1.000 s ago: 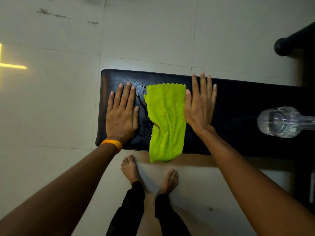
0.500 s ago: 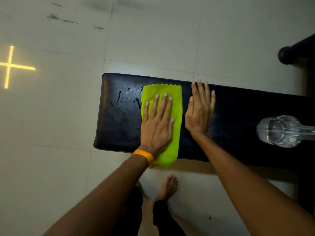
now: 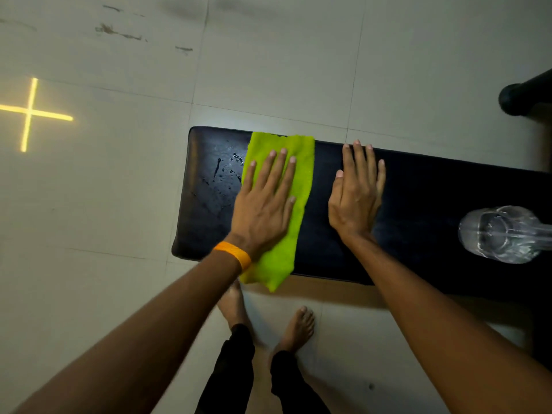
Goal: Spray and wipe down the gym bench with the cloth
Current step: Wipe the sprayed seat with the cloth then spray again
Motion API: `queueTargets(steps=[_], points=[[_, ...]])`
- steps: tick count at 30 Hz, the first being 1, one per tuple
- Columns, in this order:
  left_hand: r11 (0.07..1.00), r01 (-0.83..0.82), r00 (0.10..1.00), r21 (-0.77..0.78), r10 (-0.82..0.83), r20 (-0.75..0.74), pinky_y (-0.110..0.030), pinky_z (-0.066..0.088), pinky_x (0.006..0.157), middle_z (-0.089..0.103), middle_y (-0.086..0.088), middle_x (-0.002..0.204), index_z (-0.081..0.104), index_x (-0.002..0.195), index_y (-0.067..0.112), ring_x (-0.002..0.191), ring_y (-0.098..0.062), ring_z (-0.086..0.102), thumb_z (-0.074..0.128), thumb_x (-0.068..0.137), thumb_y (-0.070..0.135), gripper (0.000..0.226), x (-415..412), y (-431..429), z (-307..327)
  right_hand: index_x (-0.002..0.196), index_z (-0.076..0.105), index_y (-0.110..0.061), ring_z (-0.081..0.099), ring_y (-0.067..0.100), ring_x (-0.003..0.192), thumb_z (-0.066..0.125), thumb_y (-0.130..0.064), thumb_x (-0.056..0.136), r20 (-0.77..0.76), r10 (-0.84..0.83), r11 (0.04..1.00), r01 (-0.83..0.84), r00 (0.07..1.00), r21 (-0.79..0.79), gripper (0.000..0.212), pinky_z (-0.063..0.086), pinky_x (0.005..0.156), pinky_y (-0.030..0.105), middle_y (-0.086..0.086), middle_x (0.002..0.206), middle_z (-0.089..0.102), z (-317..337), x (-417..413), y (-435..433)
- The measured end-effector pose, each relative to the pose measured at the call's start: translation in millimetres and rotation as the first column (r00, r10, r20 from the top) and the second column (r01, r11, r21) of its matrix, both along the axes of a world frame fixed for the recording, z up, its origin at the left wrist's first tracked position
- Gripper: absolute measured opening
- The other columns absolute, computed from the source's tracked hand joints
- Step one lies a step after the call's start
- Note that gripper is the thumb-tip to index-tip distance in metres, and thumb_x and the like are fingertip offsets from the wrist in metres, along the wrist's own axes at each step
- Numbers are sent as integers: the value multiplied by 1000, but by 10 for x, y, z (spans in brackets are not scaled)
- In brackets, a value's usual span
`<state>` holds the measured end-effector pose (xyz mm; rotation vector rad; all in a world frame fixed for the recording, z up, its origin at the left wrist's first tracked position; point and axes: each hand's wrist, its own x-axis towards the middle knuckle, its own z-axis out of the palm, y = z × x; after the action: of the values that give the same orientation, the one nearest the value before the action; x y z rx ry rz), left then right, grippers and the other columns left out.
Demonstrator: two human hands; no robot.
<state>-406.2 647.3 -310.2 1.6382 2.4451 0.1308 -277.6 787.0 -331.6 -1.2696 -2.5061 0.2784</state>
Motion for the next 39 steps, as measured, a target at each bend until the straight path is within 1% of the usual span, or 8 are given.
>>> queueTargets(steps=[5, 8, 13, 16, 22, 31, 36, 39], points=[[984, -171, 984, -53, 173, 49, -48, 6, 126, 18, -14, 167, 17, 160, 10, 155, -29, 13, 22, 101, 39, 66, -900, -130, 26, 150, 45, -11, 29, 26, 151, 38, -20, 102, 9, -8, 1000, 8, 1000, -2, 49, 14, 126, 48, 8, 159, 40, -5, -20, -5], [969, -248, 967, -14, 249, 50, -52, 5, 126, 13, -15, 168, 15, 160, 9, 156, -31, 8, 23, 102, 39, 66, -703, -111, 11, 150, 44, -11, 29, 25, 151, 37, -20, 102, 17, -21, 1000, 22, 1000, -7, 49, 14, 126, 48, 8, 159, 40, 10, -32, -15], [996, -84, 995, -13, 84, 52, -56, 8, 125, 8, -13, 169, 14, 160, 9, 156, -31, 4, 30, 104, 42, 67, 120, -214, 50, 149, 45, -10, 30, 26, 151, 38, -20, 101, 23, -18, 1000, 18, 1000, 9, 49, 15, 126, 48, 8, 159, 40, 15, -36, -11], [999, -31, 998, 38, 30, 48, -53, 11, 125, 14, -11, 168, 20, 160, 11, 156, -29, 10, 35, 103, 38, 65, 101, -260, 25, 149, 46, -10, 30, 25, 151, 38, -20, 102, 22, -17, 1000, 17, 1000, 9, 49, 15, 126, 48, 7, 159, 40, 17, -26, -17], [945, -327, 938, -7, 326, 118, -51, 6, 126, 12, -14, 168, 16, 160, 10, 156, -32, 7, 16, 101, 40, 66, -870, -188, -6, 150, 45, -11, 28, 24, 152, 37, -19, 102, 31, -24, 1000, 24, 999, 9, 49, 13, 127, 46, 6, 160, 39, 2, -32, -26], [994, -83, 995, 73, 79, 66, -53, 18, 124, 17, -12, 167, 22, 159, 9, 156, -29, 12, 33, 103, 31, 61, 57, -950, 7, 150, 45, -11, 27, 23, 152, 37, -20, 102, 35, -25, 1000, 25, 999, -9, 49, 12, 127, 45, 6, 160, 39, 32, -36, -19], [923, -381, 904, 55, 359, 232, -48, 14, 125, 13, -16, 167, 18, 160, 8, 155, -30, 11, 25, 102, 37, 65, -672, -841, -39, 149, 45, -11, 27, 23, 152, 36, -21, 103, 41, -27, 1000, 26, 999, 9, 48, 12, 127, 45, 6, 159, 39, 8, -42, -21], [909, -412, 888, 59, 387, 247, -48, 10, 126, 9, -16, 168, 15, 160, 8, 156, -32, 7, 24, 102, 39, 66, -809, -519, -43, 150, 44, -12, 27, 23, 152, 35, -21, 102, 55, -35, 999, 35, 998, 4, 49, 11, 127, 44, 6, 160, 39, 10, -40, -22]])
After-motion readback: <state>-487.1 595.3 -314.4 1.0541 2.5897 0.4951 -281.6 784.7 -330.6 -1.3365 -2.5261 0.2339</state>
